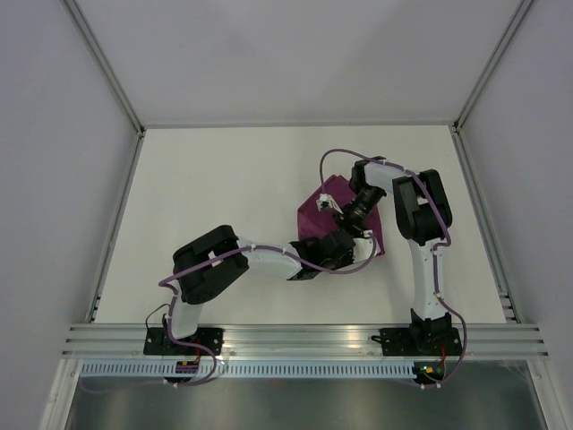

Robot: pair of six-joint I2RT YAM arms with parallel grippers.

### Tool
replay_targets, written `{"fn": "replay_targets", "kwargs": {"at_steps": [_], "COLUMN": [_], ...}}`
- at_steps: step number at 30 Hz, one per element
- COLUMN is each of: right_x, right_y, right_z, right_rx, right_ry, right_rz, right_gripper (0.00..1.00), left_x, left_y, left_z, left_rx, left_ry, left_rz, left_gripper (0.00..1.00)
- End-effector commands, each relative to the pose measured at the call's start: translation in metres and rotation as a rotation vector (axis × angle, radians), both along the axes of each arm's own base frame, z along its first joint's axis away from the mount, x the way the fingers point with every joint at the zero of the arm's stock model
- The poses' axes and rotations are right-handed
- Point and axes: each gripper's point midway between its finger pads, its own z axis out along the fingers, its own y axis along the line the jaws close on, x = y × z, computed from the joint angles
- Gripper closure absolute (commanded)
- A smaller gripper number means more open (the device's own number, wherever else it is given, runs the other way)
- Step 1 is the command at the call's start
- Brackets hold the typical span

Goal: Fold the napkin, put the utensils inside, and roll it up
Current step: Roll the napkin at the center of the board.

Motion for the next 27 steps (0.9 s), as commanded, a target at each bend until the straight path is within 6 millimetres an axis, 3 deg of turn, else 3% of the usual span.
{"fn": "replay_targets", "kwargs": {"at_steps": [1, 6, 8, 13, 16, 24, 27], "right_x": [0.019, 0.018, 0.018, 0.021, 0.026, 0.068, 0.087], "right_y": [-0.006, -0.005, -0.004, 0.000, 0.000, -0.012, -0.029], "right_z": [-0.032, -0.030, -0.027, -0.008, 0.009, 0.055, 0.075], "right_rx": [-0.018, -0.012, -0.009, 0.035, 0.072, 0.151, 0.196], "right_ry": [-0.111, -0.104, -0.104, -0.113, -0.135, -0.285, -0.361], "right_rz": [0.062, 0.060, 0.053, 0.012, -0.030, -0.238, -0.343], "right_gripper": [0.89, 0.89, 0.84, 0.63, 0.55, 0.48, 0.47], "left_x": [0.005, -0.003, -0.007, -0.014, -0.019, -0.017, -0.018], "left_y": [-0.004, -0.003, -0.002, -0.001, 0.000, 0.009, 0.013], "left_z": [-0.007, -0.017, -0.022, -0.027, -0.031, -0.024, -0.022], "left_rx": [0.031, 0.043, 0.047, 0.039, 0.053, 0.010, 0.001], "left_ry": [-0.032, 0.024, 0.059, 0.148, 0.223, 0.493, 0.589], "left_rz": [-0.033, -0.075, -0.095, -0.137, -0.167, -0.156, -0.156], "left_gripper": [0.66, 0.92, 0.98, 0.98, 0.98, 0.98, 0.98]}}
